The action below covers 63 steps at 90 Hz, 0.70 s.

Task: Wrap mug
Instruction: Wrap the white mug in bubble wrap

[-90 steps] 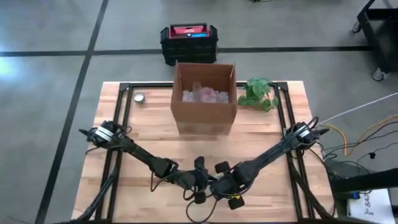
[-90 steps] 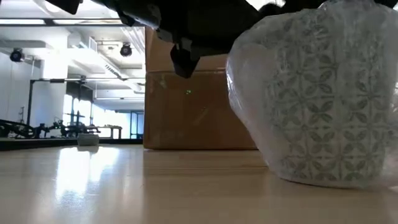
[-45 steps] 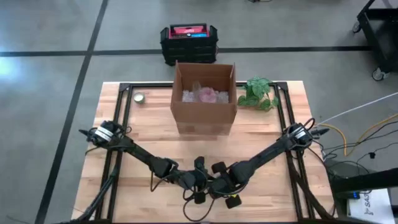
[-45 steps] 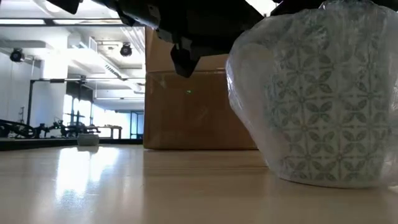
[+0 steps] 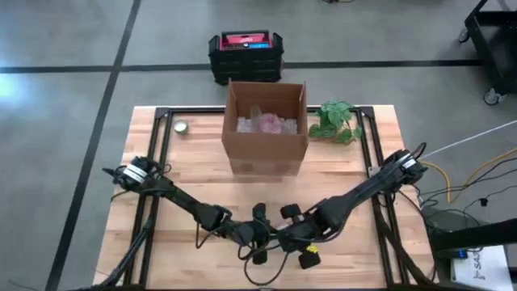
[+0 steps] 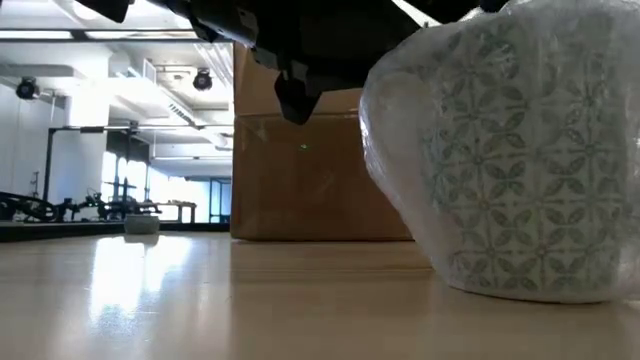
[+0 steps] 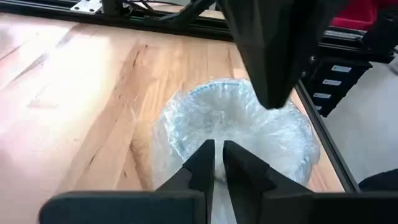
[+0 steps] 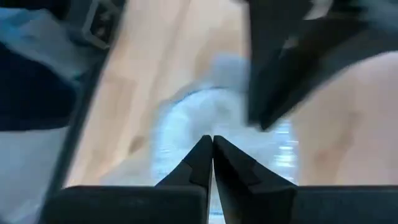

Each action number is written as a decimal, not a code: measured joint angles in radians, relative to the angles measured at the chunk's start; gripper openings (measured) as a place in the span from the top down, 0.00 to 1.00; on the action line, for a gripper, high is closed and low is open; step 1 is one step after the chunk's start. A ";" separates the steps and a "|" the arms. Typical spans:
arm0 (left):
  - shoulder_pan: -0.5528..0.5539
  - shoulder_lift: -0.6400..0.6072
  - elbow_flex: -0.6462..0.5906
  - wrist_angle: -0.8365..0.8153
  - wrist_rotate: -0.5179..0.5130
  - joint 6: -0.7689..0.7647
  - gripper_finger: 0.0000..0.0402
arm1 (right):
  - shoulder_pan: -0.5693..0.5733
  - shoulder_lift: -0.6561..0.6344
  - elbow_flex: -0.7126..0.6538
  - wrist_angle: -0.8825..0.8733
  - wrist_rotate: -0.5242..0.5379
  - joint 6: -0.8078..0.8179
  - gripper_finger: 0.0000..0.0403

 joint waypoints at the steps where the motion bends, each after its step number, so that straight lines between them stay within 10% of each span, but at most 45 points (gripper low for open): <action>1: 0.000 0.000 0.000 0.000 0.000 0.000 0.94 | 0.000 0.000 0.000 -0.002 0.013 0.001 1.00; 63: -0.001 0.000 -0.001 0.001 0.006 0.000 0.94 | 0.000 0.191 -0.053 0.085 0.032 0.008 1.00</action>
